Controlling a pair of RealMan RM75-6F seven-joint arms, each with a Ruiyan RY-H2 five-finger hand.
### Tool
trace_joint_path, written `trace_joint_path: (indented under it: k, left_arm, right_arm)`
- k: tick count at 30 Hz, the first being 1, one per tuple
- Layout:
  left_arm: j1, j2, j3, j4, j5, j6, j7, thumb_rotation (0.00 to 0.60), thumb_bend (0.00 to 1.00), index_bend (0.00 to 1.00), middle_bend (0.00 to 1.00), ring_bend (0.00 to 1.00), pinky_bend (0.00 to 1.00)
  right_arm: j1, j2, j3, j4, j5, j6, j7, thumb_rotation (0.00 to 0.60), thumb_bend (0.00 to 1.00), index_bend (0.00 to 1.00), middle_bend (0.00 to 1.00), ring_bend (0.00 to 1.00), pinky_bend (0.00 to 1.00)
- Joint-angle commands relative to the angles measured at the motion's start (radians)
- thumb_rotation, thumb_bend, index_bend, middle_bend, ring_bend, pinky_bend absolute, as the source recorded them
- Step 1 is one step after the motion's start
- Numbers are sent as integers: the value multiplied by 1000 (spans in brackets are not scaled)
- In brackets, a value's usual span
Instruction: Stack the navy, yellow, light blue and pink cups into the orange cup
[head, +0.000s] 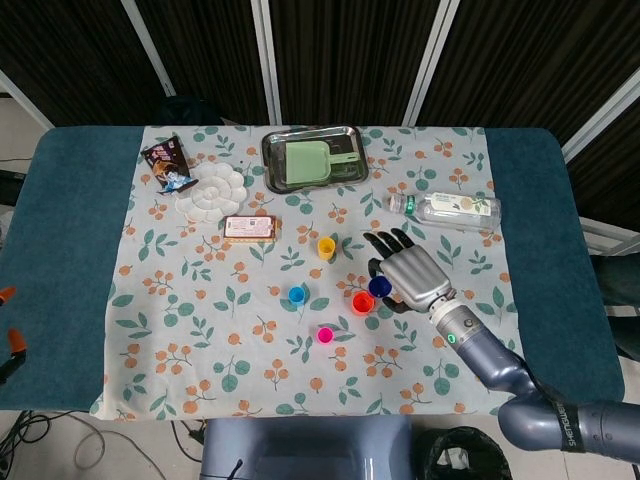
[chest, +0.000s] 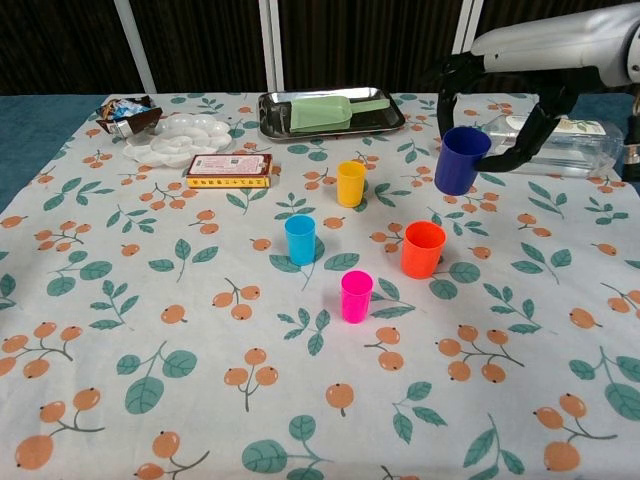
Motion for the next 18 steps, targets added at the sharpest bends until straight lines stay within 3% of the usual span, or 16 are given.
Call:
trace_joint_path:
  k: [1, 18]
  left_arm:
    - [0, -1, -1, 0, -3, -2, -2, 600, 614, 195, 84, 4, 0]
    - [-1, -2, -2, 0, -2, 0, -2, 600, 614, 195, 84, 4, 0]
  right_arm:
    - [-6, -30, -10, 4, -11, 19, -16, 600, 443, 519, 0, 49, 65]
    - [0, -107, -27, 53, 18, 24, -21, 600, 443, 494, 0, 49, 65]
